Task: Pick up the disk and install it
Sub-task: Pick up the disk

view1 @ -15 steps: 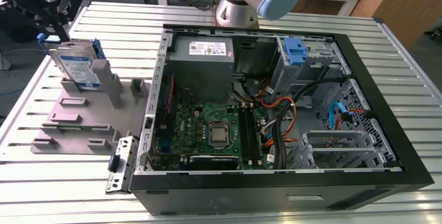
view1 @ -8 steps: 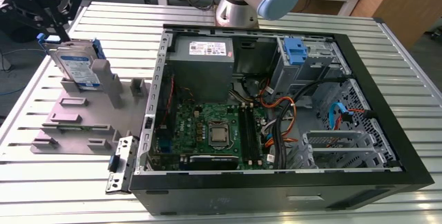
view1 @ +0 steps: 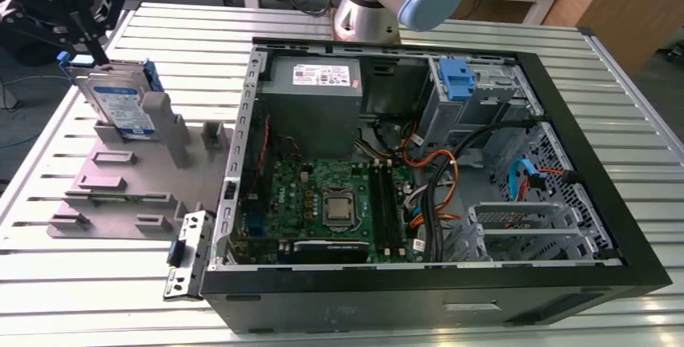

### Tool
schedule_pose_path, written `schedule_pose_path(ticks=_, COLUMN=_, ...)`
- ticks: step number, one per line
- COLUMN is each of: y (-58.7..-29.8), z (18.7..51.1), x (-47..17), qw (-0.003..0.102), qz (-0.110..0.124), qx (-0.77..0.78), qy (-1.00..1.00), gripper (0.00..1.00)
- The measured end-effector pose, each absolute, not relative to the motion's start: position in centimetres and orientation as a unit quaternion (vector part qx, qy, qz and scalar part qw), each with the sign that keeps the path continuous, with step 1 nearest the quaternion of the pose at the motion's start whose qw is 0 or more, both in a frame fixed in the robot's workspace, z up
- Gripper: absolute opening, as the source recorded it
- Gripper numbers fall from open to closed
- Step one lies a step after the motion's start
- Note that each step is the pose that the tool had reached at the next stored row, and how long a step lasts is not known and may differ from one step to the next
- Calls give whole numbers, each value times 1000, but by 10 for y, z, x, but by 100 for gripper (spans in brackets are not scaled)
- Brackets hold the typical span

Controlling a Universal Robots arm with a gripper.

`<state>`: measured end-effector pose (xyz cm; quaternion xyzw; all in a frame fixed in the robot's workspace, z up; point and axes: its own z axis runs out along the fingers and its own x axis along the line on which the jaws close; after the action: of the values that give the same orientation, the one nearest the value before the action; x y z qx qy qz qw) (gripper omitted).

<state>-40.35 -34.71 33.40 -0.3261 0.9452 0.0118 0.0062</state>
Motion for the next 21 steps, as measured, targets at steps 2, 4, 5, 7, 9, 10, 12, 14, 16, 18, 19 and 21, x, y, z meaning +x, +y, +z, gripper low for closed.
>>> schedule_pose_path(ticks=2, y=-347, z=334, x=-404, qw=6, qz=12, qx=-344, qy=939, gripper=11)
schedule_pose_path(ticks=4, y=-347, z=334, x=-403, qw=6, qz=12, qx=-361, qy=933, gripper=11)
schedule_pose_path(ticks=5, y=-347, z=334, x=-403, qw=6, qz=12, qx=-369, qy=929, gripper=11)
schedule_pose_path(ticks=7, y=-347, z=333, x=-403, qw=6, qz=12, qx=-386, qy=923, gripper=11)
schedule_pose_path(ticks=9, y=-347, z=333, x=-403, qw=5, qz=12, qx=-403, qy=915, gripper=11)
schedule_pose_path(ticks=10, y=-347, z=333, x=-403, qw=5, qz=12, qx=-411, qy=912, gripper=11)
schedule_pose_path(ticks=12, y=-347, z=333, x=-404, qw=5, qz=12, qx=-426, qy=904, gripper=11)
schedule_pose_path(ticks=14, y=-347, z=333, x=-404, qw=5, qz=12, qx=-432, qy=902, gripper=11)
schedule_pose_path(ticks=16, y=-347, z=333, x=-404, qw=5, qz=12, qx=-433, qy=902, gripper=11)
schedule_pose_path(ticks=18, y=-347, z=333, x=-403, qw=5, qz=12, qx=-433, qy=902, gripper=11)
schedule_pose_path(ticks=19, y=-347, z=333, x=-403, qw=5, qz=12, qx=-433, qy=901, gripper=11)
schedule_pose_path(ticks=21, y=-347, z=333, x=-403, qw=5, qz=12, qx=-434, qy=901, gripper=11)
